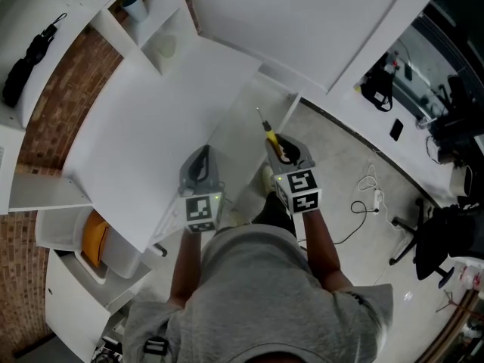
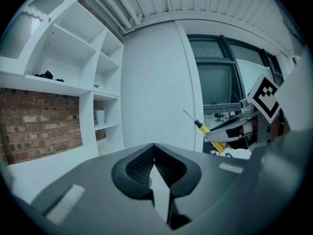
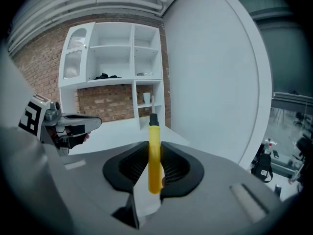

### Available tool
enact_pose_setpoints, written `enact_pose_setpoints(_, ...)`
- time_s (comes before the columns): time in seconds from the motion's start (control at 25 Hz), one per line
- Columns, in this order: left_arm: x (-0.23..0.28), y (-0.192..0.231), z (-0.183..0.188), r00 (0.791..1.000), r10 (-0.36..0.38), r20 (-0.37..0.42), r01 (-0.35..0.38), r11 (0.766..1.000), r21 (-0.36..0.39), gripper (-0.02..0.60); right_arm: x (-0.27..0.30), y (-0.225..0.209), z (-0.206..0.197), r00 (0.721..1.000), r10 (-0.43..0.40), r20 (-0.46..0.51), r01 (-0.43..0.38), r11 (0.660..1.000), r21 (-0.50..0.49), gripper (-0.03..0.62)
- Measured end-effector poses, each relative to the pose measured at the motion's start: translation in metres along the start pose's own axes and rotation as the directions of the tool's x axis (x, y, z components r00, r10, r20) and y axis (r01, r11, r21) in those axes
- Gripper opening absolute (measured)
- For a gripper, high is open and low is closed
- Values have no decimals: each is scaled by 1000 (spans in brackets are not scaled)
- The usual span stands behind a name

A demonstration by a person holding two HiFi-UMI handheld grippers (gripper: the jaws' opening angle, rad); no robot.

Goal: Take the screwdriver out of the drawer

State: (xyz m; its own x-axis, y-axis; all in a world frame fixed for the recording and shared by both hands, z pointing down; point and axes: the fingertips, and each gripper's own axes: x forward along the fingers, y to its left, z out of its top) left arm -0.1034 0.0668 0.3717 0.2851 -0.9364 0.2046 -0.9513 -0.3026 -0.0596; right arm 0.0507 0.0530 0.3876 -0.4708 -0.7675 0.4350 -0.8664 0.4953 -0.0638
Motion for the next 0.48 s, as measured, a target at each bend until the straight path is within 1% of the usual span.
enact_pose_setpoints(0.28, 2, 0, 4, 1000, 12, -10, -12, 999, -30, 12, 4, -1, -2, 1000, 6, -10, -6, 1000, -5, 81)
enact_pose_setpoints(0.48, 5, 1, 0, 1000, 5, -1, -5, 1000, -11, 12, 7, -3, -1, 1000, 1, -3, -1, 1000, -13, 81)
